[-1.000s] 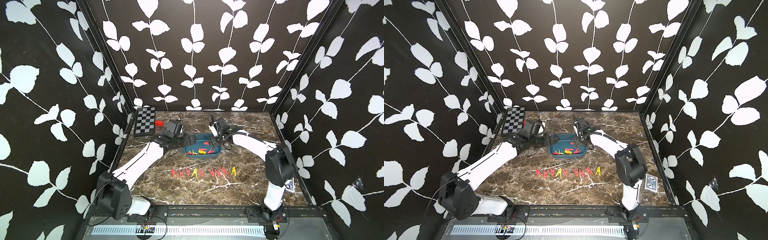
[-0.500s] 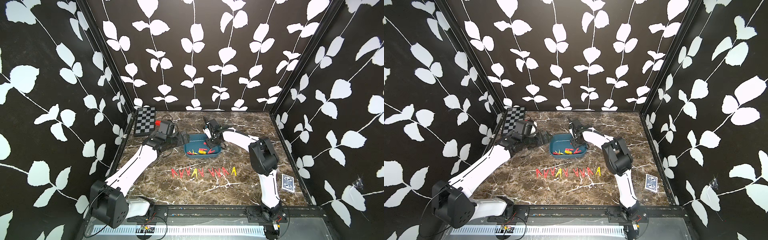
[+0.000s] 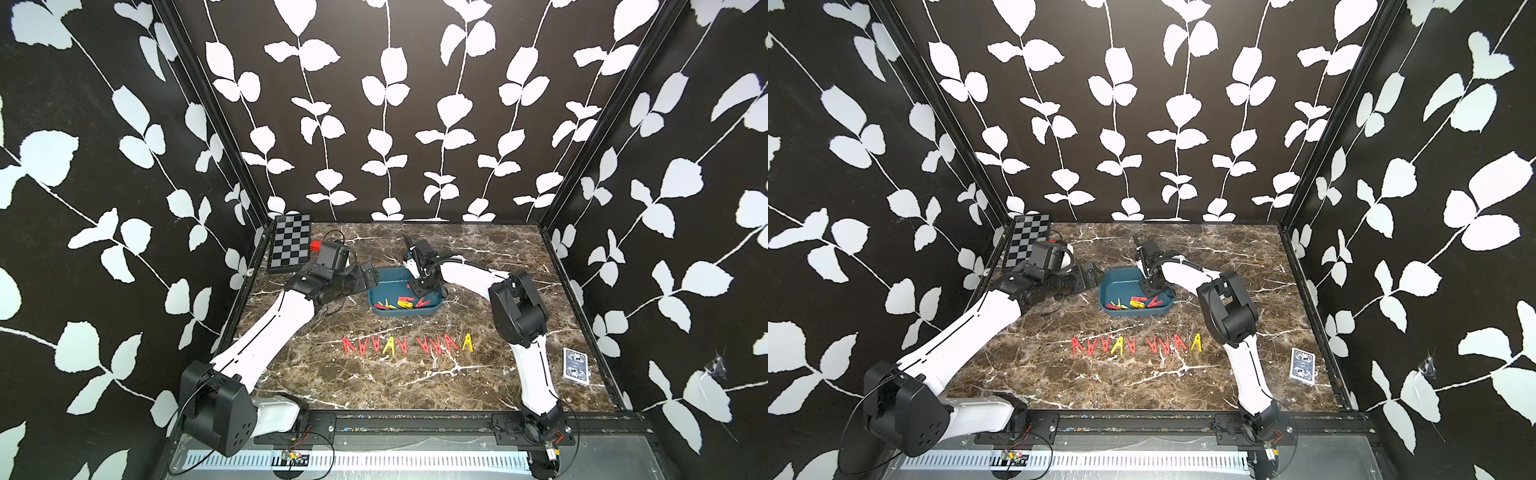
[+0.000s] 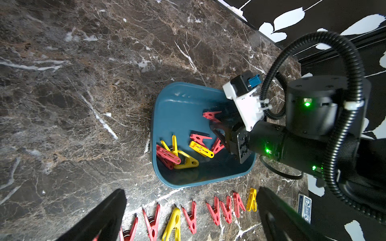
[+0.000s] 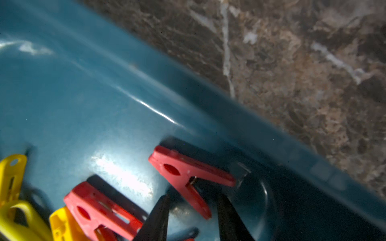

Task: Take the clothespins out of the storage box
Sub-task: Pick up the clothespin from the storage box, then place the clothespin at the center of the board.

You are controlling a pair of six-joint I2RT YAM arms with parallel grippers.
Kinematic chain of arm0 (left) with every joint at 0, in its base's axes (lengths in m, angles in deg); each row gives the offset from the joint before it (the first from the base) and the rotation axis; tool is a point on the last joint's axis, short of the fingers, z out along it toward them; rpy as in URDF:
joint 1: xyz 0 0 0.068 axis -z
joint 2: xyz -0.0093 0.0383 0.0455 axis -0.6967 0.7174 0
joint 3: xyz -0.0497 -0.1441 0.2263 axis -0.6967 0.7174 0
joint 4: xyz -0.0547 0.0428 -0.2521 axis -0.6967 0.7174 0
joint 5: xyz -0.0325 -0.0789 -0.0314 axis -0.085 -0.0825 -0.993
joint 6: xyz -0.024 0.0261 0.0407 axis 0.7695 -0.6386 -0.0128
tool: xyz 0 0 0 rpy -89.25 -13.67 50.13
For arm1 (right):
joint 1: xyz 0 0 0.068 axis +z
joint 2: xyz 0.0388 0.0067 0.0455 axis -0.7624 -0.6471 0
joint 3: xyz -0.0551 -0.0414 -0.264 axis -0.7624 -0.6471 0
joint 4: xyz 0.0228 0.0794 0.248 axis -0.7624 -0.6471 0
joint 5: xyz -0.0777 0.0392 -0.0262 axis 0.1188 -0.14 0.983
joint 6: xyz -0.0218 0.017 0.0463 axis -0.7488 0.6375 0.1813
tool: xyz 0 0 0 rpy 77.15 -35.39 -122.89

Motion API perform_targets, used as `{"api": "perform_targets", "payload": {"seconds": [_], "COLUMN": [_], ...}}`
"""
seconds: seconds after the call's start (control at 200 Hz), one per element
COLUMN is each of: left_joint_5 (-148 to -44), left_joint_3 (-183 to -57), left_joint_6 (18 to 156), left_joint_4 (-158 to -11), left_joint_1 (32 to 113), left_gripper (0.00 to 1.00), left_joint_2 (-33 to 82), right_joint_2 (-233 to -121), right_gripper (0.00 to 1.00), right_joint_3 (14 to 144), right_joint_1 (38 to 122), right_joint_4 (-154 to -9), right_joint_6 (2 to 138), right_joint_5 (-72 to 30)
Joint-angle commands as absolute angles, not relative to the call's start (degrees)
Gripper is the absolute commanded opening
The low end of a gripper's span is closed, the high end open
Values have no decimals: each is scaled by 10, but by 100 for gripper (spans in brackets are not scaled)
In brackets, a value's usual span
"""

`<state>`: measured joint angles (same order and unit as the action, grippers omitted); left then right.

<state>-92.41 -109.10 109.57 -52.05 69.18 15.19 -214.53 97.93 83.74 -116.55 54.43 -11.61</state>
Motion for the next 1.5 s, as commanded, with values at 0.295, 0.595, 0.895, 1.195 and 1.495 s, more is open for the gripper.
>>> {"api": "perform_targets", "payload": {"seconds": [0.295, 0.595, 0.895, 1.195, 1.495], "left_joint_5": [-915, -920, -955, -1000, -1023], "left_joint_3": [-1069, -1051, -1044, -1060, -1080], "left_joint_6": [1097, 1099, 1091, 1079, 1081], "left_joint_4": [-505, -506, -523, -544, -573], "left_joint_1": [688, 688, 688, 691, 721], "left_gripper": [99, 99, 99, 99, 99], "left_joint_2": [115, 91, 92, 127, 179], "right_joint_2": [-2151, -2106, -1999, -1863, -1735], "right_gripper": [8, 0, 0, 0, 0], "right_joint_3": [984, 962, 887, 730, 571], "right_joint_1": [840, 852, 854, 837, 819], "right_joint_4": [-1171, -1170, -1147, -1128, -1129], "right_joint_6": [552, 572, 637, 706, 763], "right_joint_5": [-135, -130, -135, -100, -68]}}
